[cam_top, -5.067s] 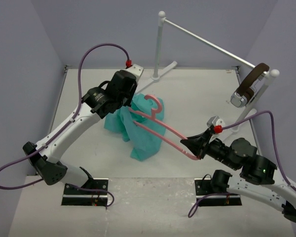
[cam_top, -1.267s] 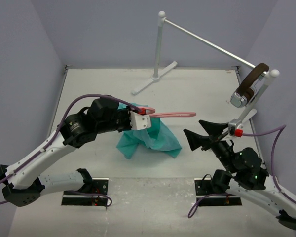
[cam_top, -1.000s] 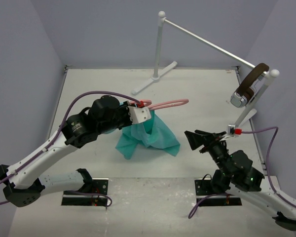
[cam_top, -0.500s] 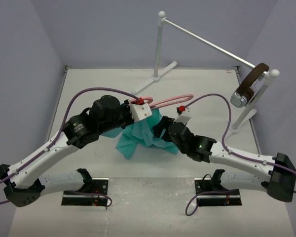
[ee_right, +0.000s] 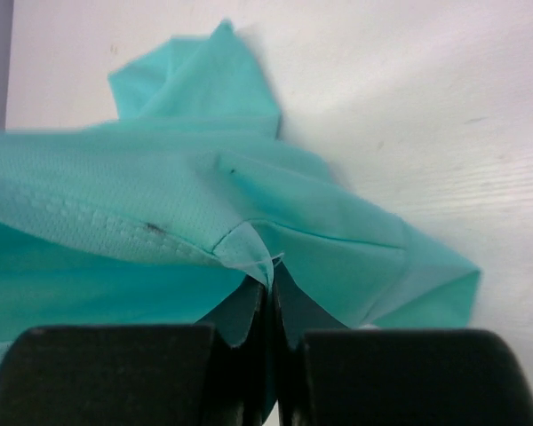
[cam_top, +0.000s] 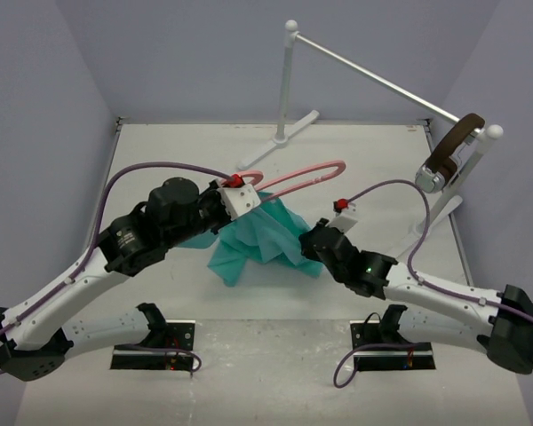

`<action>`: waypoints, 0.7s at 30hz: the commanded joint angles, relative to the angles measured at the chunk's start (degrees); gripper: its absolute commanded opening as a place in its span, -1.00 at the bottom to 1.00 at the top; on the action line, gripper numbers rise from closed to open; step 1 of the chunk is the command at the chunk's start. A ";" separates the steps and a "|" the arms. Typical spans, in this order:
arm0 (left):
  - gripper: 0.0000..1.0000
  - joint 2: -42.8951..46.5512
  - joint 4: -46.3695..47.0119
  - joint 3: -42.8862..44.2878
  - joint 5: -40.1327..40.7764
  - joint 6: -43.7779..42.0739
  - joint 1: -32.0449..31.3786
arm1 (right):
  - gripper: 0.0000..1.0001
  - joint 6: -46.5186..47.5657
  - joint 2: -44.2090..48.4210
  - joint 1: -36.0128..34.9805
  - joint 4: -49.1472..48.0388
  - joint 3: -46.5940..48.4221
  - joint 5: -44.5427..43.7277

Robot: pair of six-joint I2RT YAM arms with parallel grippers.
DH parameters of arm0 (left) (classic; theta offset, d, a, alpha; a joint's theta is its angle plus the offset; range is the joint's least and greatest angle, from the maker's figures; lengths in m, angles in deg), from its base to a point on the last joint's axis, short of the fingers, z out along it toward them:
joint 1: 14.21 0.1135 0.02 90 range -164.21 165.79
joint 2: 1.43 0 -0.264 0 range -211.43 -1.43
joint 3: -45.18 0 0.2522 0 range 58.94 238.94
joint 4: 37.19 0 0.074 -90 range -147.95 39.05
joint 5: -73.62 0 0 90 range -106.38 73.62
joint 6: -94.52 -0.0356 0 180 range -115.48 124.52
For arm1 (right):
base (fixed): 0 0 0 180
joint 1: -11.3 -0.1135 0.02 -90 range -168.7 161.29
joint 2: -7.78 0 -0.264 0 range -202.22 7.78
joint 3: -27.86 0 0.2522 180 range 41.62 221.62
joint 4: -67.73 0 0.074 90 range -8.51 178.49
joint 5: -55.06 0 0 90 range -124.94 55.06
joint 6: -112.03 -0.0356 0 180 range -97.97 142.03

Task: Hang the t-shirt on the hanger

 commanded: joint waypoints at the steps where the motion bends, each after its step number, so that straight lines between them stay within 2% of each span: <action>1: -1.00 3.27 4.62 -0.53 -0.88 -1.08 0.38 | -1.00 7.92 10.07 12.46 2.31 -2.37 2.14; 4: -1.00 4.73 4.01 -2.13 -1.92 -2.27 0.38 | -1.00 13.01 16.28 21.09 4.98 -0.46 6.50; 5: -1.00 5.69 3.94 -2.95 -2.02 -2.56 0.38 | -1.00 15.27 18.90 26.36 6.24 1.73 8.38; 9: -1.00 7.17 3.99 -4.76 -3.03 -3.47 0.38 | -1.00 20.76 19.28 34.02 11.07 7.54 13.56; 17: -1.00 3.96 1.09 -5.37 -4.07 -4.92 0.38 | -1.00 27.15 20.28 35.35 16.44 19.08 17.55; 21: -1.00 -1.07 -2.33 -1.96 -10.97 -5.62 0.42 | -1.00 32.82 17.48 35.32 19.35 27.23 28.50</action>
